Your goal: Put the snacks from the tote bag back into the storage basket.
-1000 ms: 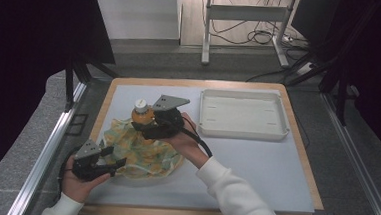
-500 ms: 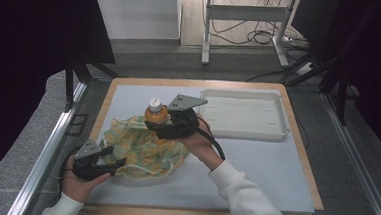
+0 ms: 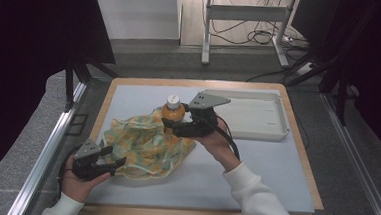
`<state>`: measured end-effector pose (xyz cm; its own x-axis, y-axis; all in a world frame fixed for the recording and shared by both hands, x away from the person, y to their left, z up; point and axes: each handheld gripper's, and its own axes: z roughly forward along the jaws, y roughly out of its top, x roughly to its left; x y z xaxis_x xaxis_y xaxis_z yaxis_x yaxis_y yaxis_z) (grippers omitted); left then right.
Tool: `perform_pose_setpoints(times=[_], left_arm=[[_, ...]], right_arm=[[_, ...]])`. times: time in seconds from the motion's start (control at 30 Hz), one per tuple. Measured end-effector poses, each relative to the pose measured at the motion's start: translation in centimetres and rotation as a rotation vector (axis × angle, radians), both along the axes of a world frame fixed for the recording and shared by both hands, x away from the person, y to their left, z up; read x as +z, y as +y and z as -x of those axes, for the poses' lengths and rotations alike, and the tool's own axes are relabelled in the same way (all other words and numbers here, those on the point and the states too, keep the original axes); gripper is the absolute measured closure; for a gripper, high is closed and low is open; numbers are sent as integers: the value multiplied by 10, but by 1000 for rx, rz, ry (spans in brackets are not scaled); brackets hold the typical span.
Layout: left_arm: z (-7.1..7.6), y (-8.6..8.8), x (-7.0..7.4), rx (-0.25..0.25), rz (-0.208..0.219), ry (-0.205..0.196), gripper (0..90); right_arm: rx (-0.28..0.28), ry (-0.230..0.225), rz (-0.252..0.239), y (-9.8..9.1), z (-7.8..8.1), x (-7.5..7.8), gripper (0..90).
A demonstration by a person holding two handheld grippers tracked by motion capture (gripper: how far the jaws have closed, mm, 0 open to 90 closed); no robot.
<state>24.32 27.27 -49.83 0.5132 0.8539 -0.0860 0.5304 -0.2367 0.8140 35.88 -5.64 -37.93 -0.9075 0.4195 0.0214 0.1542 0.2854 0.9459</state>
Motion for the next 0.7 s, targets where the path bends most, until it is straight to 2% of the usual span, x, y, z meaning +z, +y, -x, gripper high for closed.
perform_pose_setpoints(times=[0.2,0.7], left_arm=[[1,-3,0,0,-1,-15,331],[2,-1,1,-6,0,-16,328]], right_arm=[[-17,-13,-14,-12,-4,5,305],[-69,-19,-36,-30,-12,14,305]])
